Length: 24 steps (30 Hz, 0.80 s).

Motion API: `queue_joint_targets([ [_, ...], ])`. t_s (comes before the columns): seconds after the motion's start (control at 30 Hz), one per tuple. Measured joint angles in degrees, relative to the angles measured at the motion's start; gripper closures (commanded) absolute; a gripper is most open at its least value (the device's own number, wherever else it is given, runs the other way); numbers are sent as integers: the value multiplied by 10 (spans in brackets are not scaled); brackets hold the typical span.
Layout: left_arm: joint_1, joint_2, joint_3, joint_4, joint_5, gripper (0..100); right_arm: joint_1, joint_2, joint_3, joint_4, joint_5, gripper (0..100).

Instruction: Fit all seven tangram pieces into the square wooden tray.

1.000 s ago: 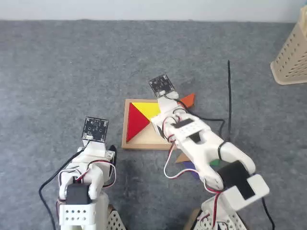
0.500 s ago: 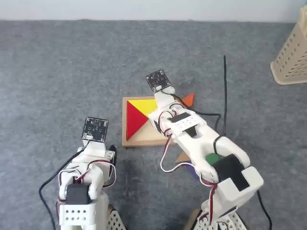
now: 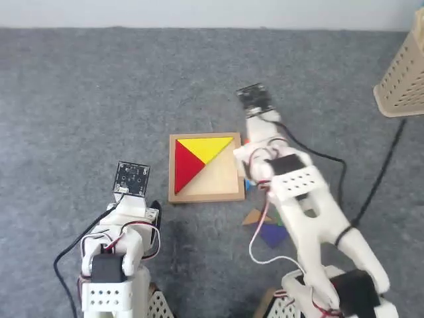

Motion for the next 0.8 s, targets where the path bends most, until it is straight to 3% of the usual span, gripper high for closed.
queue_joint_targets([
  [0.27, 0, 0, 0, 0, 0, 867, 86, -4, 1, 92, 62, 988],
  [0.57, 0, 0, 0, 0, 0, 867, 78, -4, 1, 200, 117, 987],
  [0.8, 0, 0, 0, 0, 0, 867, 76, -4, 1, 210, 130, 976],
])
